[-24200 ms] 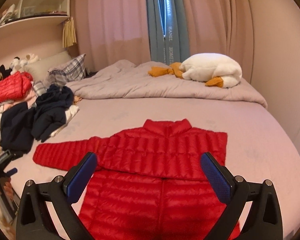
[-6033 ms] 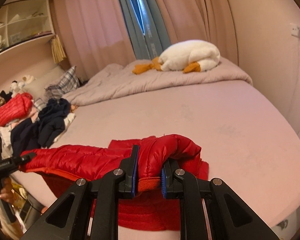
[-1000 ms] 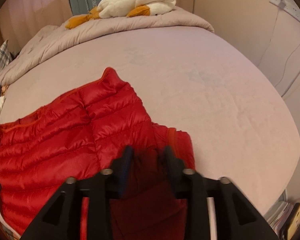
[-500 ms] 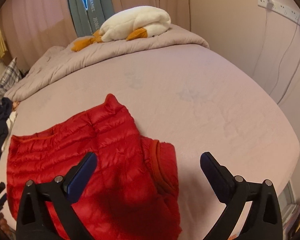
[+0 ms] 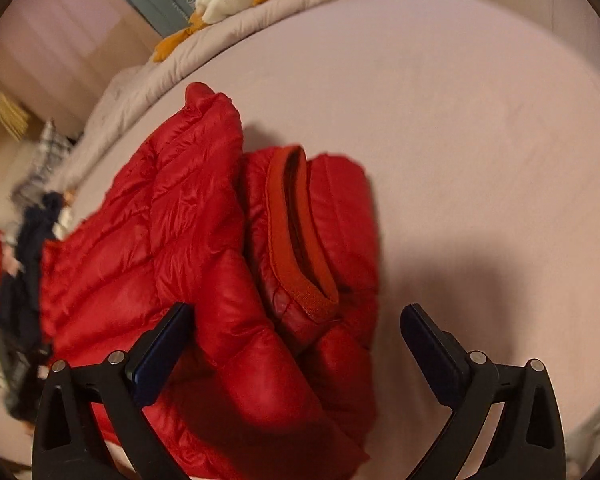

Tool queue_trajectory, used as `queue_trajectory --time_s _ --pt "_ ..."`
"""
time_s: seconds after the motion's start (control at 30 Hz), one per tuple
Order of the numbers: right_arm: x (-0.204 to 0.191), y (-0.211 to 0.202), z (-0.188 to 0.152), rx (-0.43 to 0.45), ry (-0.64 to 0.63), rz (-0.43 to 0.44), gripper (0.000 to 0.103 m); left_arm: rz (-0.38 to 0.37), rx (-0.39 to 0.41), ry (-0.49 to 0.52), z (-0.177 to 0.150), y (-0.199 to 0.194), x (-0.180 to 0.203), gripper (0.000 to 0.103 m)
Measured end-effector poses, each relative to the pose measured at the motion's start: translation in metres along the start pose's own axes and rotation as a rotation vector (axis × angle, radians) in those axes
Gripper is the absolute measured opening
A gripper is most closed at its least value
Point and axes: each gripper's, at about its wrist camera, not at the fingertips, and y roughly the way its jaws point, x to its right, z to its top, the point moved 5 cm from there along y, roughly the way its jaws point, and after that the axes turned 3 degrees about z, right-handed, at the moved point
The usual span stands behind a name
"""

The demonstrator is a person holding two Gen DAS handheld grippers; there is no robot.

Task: Fold large clothes
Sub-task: 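Grasp the jacket with both grippers and lift it off the bed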

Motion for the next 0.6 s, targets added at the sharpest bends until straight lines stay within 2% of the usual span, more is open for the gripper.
queue_trajectory --time_s 0.13,0.23,0.3,0.37,0.4,0.43,0.47,0.53,0.6 --pt "0.001 0.015 -0.001 -0.022 0.036 0.077 0.102 -0.027 -0.021 -0.025 -0.001 0.004 -0.003 0.102" --pt "-0.006 0.018 0.0 -0.015 0.025 0.095 0.1 -0.031 -0.025 -0.016 -0.001 0.005 0.0 0.098" --pt "-0.013 0.019 0.001 -0.019 0.019 0.128 0.09 -0.048 -0.033 -0.02 -0.001 0.005 0.001 0.091" --pt "-0.015 0.018 -0.001 -0.025 0.03 0.173 0.071 -0.071 -0.038 -0.028 -0.003 0.003 0.001 0.08" --pt "-0.017 0.02 -0.002 -0.028 0.037 0.194 0.067 -0.084 -0.039 -0.024 -0.004 0.0 0.002 0.07" --pt "-0.02 0.02 -0.003 -0.028 0.043 0.208 0.057 -0.09 -0.033 -0.018 -0.005 -0.003 0.004 0.059" --pt "-0.021 0.018 -0.006 -0.029 0.046 0.224 0.046 -0.092 -0.024 -0.002 -0.005 -0.008 0.007 0.053" --pt "-0.03 0.012 -0.007 -0.014 0.039 0.245 0.034 -0.086 -0.005 0.013 -0.004 -0.019 0.013 0.036" --pt "-0.042 -0.002 -0.007 0.017 -0.009 0.216 0.03 -0.079 0.023 0.026 -0.001 -0.031 0.018 0.031"
